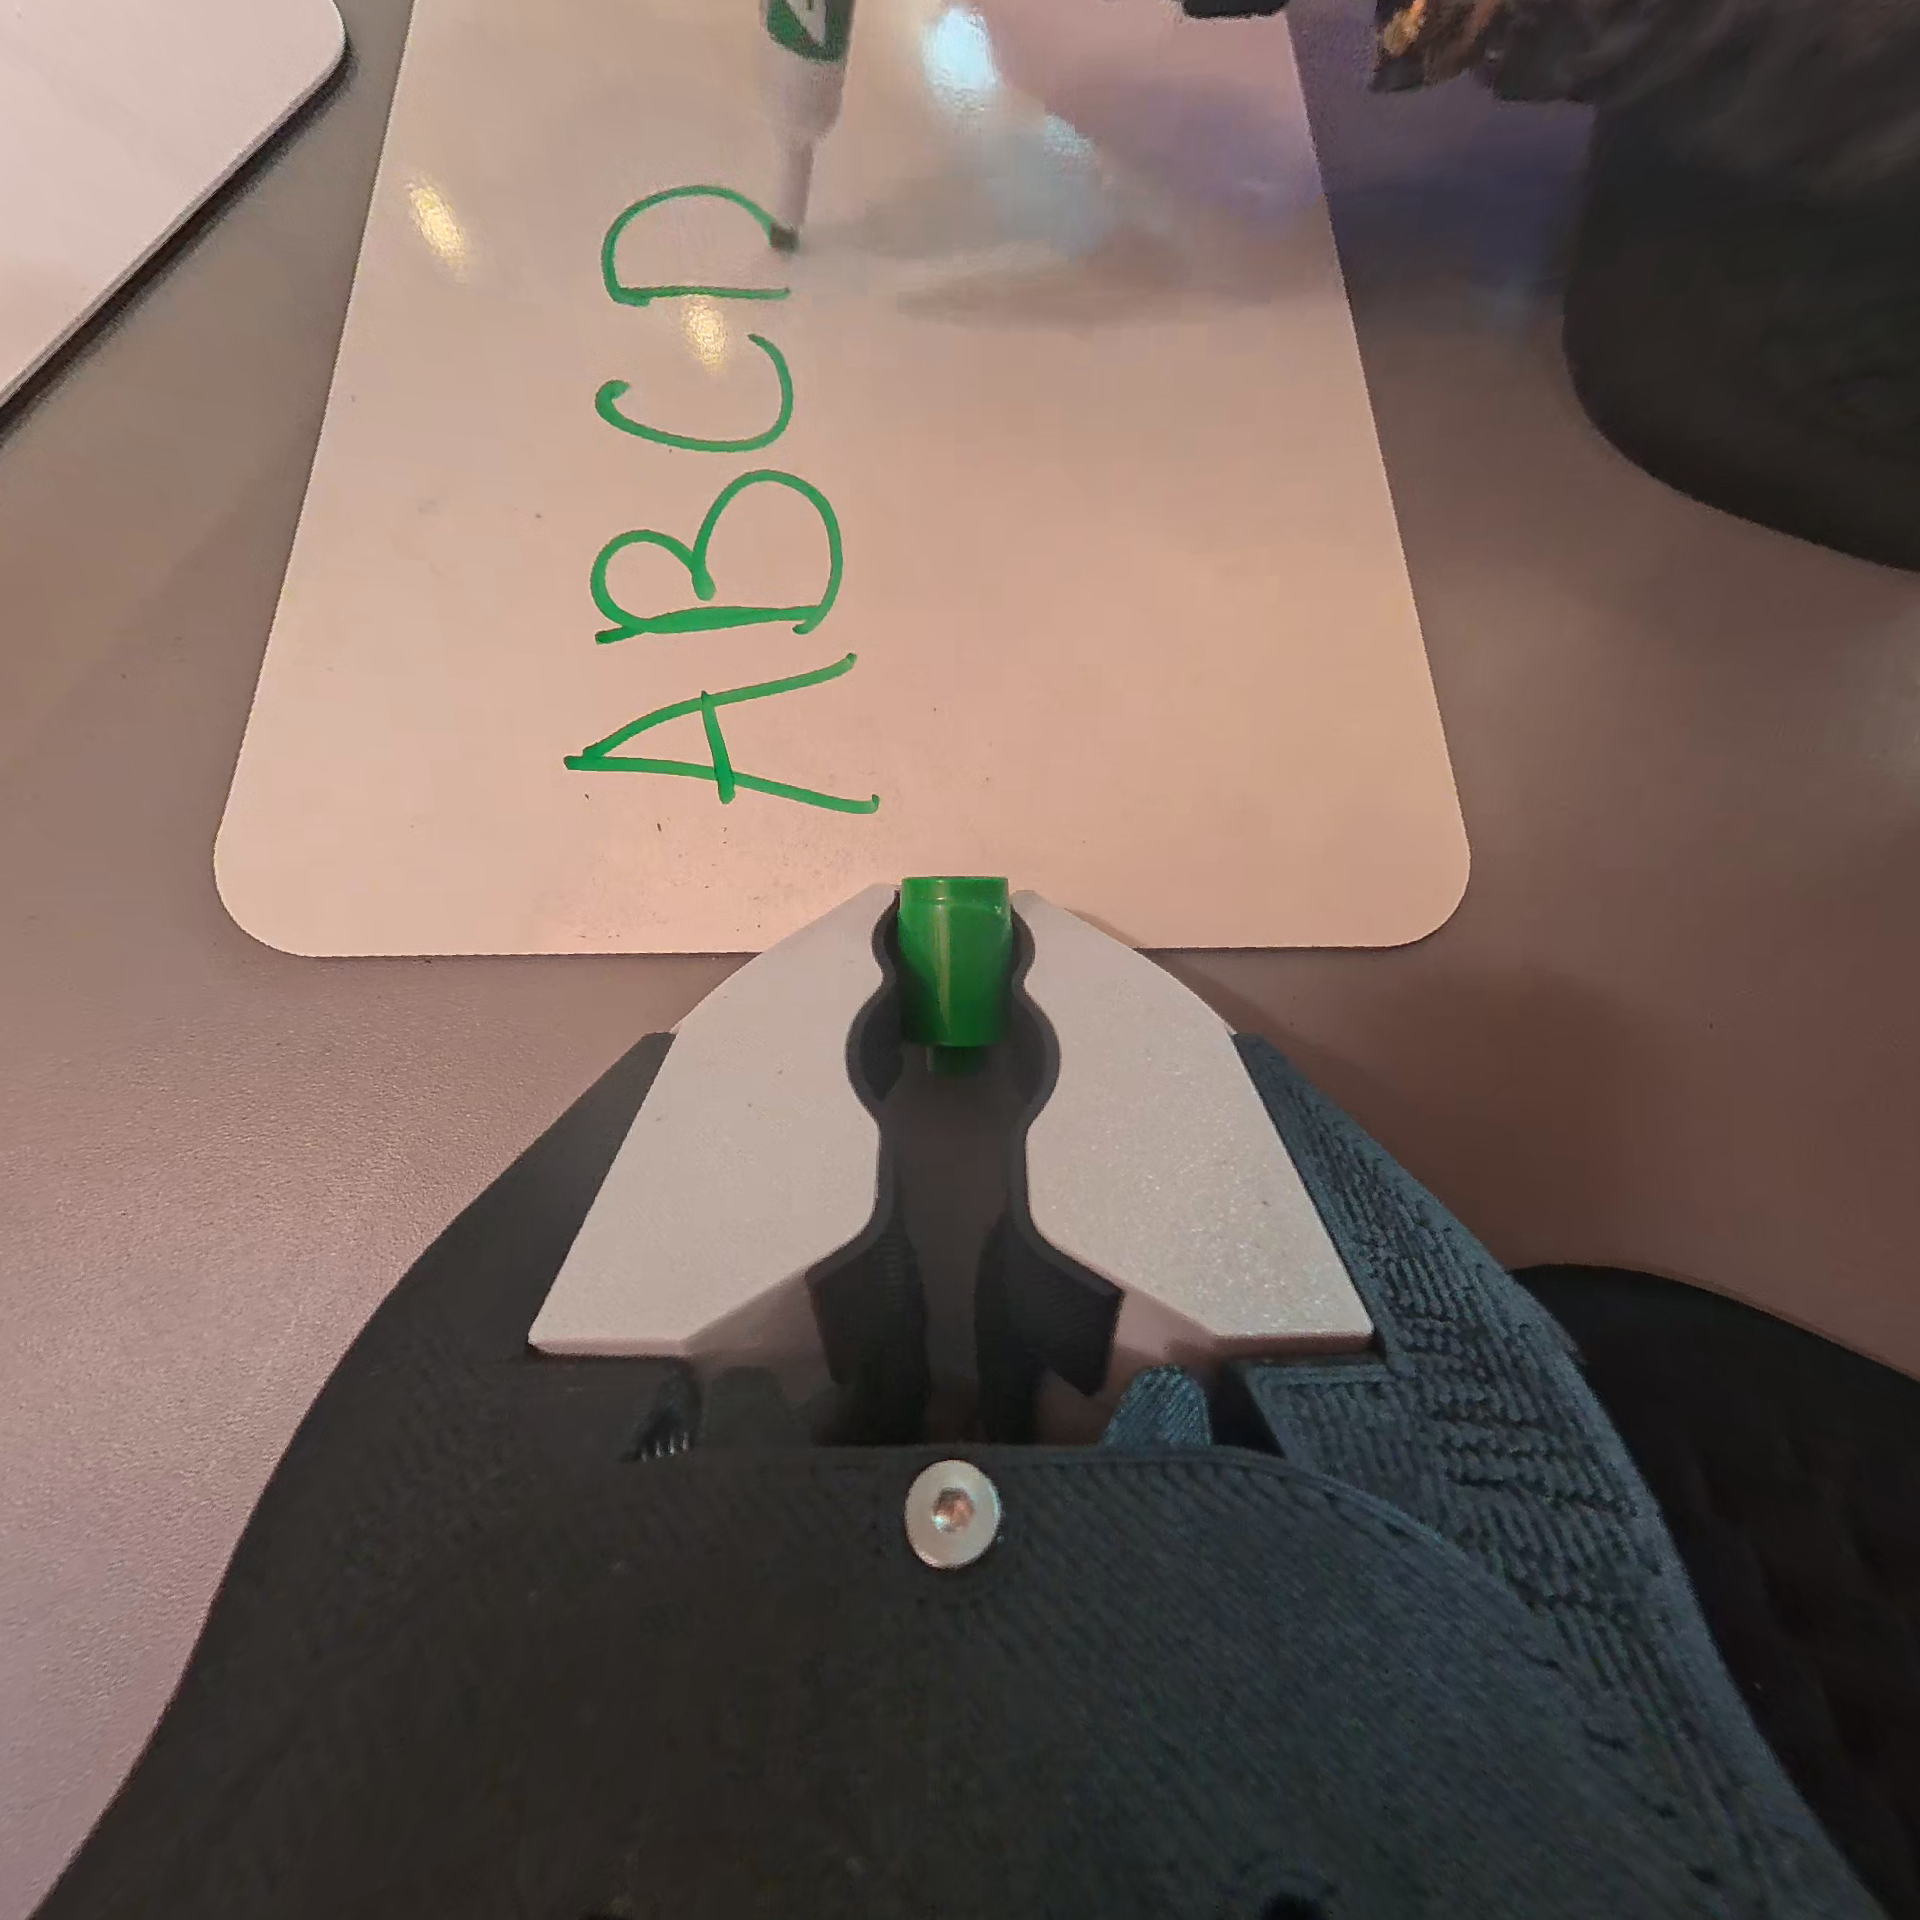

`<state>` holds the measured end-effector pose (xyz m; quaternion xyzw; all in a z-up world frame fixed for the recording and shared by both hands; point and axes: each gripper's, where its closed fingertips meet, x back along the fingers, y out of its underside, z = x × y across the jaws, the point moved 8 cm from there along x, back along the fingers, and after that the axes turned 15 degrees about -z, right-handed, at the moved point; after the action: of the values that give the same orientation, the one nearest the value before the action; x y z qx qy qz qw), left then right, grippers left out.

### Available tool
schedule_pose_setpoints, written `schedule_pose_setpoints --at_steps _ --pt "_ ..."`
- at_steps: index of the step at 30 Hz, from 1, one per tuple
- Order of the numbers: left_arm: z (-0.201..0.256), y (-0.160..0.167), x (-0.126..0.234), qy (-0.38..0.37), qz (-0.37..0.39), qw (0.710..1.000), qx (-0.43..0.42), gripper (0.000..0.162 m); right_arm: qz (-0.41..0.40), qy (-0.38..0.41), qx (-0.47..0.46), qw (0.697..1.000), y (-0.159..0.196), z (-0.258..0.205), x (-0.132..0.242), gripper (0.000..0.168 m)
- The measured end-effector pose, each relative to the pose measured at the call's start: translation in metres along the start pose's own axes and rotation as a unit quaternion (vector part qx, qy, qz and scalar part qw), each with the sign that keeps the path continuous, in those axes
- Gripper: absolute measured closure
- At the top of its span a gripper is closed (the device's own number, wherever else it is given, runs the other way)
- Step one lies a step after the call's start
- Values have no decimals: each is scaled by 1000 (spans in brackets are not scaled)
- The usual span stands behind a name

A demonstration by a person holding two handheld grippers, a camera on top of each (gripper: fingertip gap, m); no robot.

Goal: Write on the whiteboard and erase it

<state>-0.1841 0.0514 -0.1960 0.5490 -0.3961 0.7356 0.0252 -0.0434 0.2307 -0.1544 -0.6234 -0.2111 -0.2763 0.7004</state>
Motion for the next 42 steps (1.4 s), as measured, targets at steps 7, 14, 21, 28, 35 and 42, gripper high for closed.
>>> schedule_pose_setpoints --at_steps 7,14,21,28,35,42 --pt "1 0 0 -1 0 1000 -3 146 38 46 -27 998 -6 30 1 153" --pt "0 0 0 2 0 1000 -1 146 9 73 -30 997 3 57 -8 152" --pt "0 0 0 2 0 1000 -1 146 6 49 -19 999 -2 40 -14 152" --pt "0 0 0 4 0 1000 0 146 -18 44 -21 999 12 25 10 152" --pt "0 0 0 5 0 1000 1 146 11 62 -34 997 9 40 12 153" --pt "1 0 0 4 0 1000 -1 146 11 47 -27 998 10 40 0 152"
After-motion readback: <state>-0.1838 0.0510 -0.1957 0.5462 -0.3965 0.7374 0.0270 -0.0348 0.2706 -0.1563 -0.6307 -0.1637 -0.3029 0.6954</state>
